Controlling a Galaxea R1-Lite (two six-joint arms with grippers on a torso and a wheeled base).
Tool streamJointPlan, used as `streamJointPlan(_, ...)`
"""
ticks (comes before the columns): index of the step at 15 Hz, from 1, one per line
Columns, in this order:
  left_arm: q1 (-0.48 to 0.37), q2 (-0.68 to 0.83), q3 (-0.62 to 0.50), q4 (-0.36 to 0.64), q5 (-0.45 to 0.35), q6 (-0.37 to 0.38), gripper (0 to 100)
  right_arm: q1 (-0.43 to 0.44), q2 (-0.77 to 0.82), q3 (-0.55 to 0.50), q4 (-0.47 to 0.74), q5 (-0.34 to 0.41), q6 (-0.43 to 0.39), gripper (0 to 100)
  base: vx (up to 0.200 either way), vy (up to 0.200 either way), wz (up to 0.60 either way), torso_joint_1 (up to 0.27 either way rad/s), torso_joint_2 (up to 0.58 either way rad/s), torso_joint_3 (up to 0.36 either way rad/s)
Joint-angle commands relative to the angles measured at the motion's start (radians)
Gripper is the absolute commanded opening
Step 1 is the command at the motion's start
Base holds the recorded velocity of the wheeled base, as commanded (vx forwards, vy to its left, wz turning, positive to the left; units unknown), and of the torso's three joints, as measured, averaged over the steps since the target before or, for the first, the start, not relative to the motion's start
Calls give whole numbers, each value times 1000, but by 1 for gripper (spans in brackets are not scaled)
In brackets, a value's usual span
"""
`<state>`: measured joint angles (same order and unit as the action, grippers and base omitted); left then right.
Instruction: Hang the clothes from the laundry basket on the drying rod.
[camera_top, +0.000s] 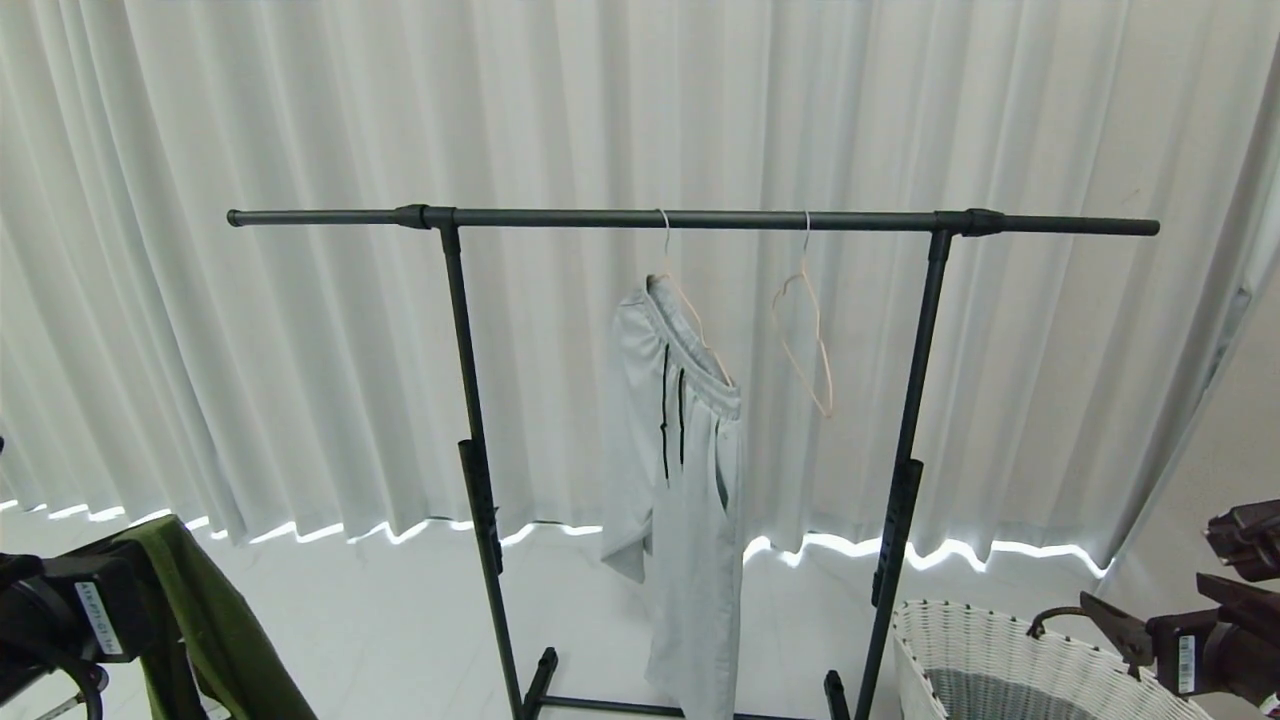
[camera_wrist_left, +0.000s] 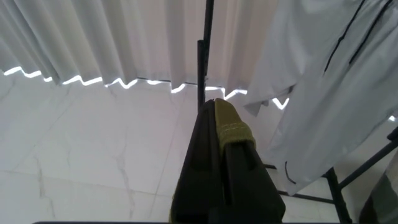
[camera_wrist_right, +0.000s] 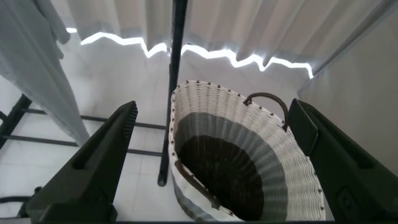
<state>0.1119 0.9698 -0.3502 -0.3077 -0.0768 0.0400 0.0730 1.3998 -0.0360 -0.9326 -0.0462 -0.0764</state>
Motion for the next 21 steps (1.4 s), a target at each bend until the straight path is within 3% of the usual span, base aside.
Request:
streamJointPlan(1,0,-5,2,-1,0,1,0,10,13,4,0,0,0,100,0,0,0,237,-481,-271)
streamJointPlan(16,-57,1,36,-1,0,11,0,4,90,5,-2,0,1,100,0,0,0,261,-539,-281)
streamJointPlan(21,-57,18,37,-1,-1,31,0,2,77,24,-2,-1,-2,100,0,0,0,53,-106,-58)
